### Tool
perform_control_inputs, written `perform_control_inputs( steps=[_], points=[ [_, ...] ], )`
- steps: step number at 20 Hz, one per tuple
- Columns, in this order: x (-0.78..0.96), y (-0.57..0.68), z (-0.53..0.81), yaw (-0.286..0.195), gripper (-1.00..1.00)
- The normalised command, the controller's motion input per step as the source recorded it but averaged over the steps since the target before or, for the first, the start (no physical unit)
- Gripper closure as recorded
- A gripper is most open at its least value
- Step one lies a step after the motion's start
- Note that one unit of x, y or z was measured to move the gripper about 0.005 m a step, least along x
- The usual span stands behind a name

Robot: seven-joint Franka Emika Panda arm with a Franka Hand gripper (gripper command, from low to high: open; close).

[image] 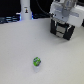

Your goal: Open the kcup holder, insert the kcup into the holder, and close the kcup holder

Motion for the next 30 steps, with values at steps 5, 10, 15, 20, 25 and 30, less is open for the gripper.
perform_control_inputs(
  steps=[5,10,15,20,25,30],
  points=[
    [0.93,-0.29,0.21,-0.094,1.0],
    [0.93,-0.31,0.21,-0.099,1.0],
    [0.93,-0.32,0.21,-0.1,1.0],
    [0.91,-0.36,0.18,-0.1,1.0],
    [0.82,-0.34,0.17,-0.098,1.0],
    [0.29,-0.12,0.16,-0.114,-1.0]
  ],
)
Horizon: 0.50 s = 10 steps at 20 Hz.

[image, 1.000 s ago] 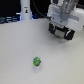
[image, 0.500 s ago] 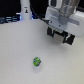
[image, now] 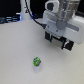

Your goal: Open the kcup holder, insert the kcup into the holder, and close the kcup holder

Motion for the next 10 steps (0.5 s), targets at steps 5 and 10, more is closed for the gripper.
perform_control_inputs(
  steps=[5,10],
  points=[
    [0.41,-0.46,0.18,-0.198,-1.0],
    [0.38,-0.56,0.21,-0.209,-1.0]
  ],
)
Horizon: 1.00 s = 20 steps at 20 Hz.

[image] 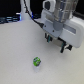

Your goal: Open the kcup holder, insert the kcup into the holder, and close the kcup holder

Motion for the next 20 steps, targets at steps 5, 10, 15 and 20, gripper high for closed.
perform_control_inputs(
  steps=[5,10,15,20],
  points=[
    [0.37,-0.61,0.08,-0.216,-1.0],
    [0.39,-0.44,0.02,-0.247,-1.0],
    [0.48,-0.25,-0.03,-0.256,-1.0],
    [0.45,-0.15,-0.22,-0.172,-1.0]
  ],
)
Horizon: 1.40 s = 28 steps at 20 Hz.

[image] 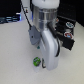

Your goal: Open the kcup holder, insert the kcup into the holder, and close the kcup holder

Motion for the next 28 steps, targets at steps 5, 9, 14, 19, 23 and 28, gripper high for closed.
perform_control_inputs(
  steps=[5,9,14,19,23,28],
  points=[
    [0.38,-0.25,-0.16,-0.153,-1.0],
    [0.07,-0.33,-0.06,-0.053,-1.0],
    [-0.06,-0.26,-0.06,-0.014,-1.0],
    [-0.03,-0.23,-0.08,-0.012,-1.0],
    [0.06,-0.09,-0.04,-0.037,-1.0],
    [0.06,-0.01,-0.03,-0.033,1.0]
  ],
)
